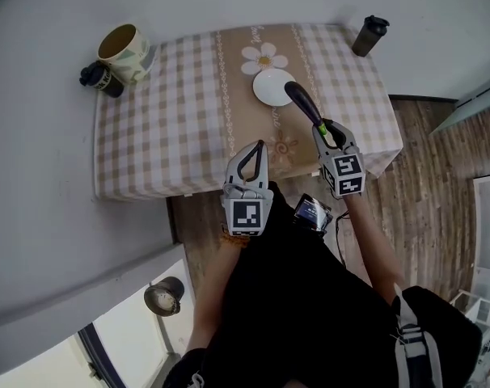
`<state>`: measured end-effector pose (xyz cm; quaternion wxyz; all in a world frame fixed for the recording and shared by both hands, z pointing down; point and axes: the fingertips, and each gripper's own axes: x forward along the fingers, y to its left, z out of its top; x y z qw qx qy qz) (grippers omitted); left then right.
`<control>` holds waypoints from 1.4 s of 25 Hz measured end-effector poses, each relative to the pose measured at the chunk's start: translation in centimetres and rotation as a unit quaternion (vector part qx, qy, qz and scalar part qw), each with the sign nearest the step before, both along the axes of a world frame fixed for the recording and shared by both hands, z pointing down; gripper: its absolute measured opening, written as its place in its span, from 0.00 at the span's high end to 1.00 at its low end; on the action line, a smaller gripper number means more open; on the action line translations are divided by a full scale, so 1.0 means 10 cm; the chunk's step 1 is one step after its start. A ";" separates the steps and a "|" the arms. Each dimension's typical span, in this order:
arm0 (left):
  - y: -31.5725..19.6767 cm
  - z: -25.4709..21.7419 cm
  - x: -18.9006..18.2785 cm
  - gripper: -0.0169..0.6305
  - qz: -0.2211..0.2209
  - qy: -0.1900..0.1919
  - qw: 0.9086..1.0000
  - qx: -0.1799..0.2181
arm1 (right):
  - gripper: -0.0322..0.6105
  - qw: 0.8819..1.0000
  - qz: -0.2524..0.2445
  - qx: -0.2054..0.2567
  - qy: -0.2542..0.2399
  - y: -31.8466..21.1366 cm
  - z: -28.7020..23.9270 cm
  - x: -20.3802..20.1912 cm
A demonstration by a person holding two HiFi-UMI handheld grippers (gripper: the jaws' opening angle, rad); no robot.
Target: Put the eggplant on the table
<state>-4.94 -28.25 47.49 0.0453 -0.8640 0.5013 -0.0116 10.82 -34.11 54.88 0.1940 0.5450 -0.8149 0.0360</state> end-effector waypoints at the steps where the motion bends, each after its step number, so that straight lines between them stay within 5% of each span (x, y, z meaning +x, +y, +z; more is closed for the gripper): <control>1: -0.01 0.02 -0.03 0.97 -0.003 -0.003 1.000 -0.004 | 0.77 1.000 -0.002 0.002 -0.001 -0.07 -0.03 -0.02; 12: -0.09 0.04 -0.38 0.97 -0.057 -0.012 0.998 -0.007 | 0.77 0.999 -0.026 0.039 0.019 -1.07 -0.36 -0.24; 27: -0.36 0.04 -0.46 0.97 -0.067 -0.016 0.998 0.000 | 0.77 0.994 -0.020 -0.093 0.050 -1.71 0.75 -0.33; 32: 0.00 0.25 -0.58 0.97 -0.073 -0.013 0.997 -0.018 | 0.77 0.989 -0.023 -0.128 0.064 -1.30 1.12 -0.41; 35: 0.58 0.28 -0.73 0.97 -0.049 0.017 0.997 0.059 | 0.77 0.994 0.017 -0.059 0.087 -0.88 0.78 -0.31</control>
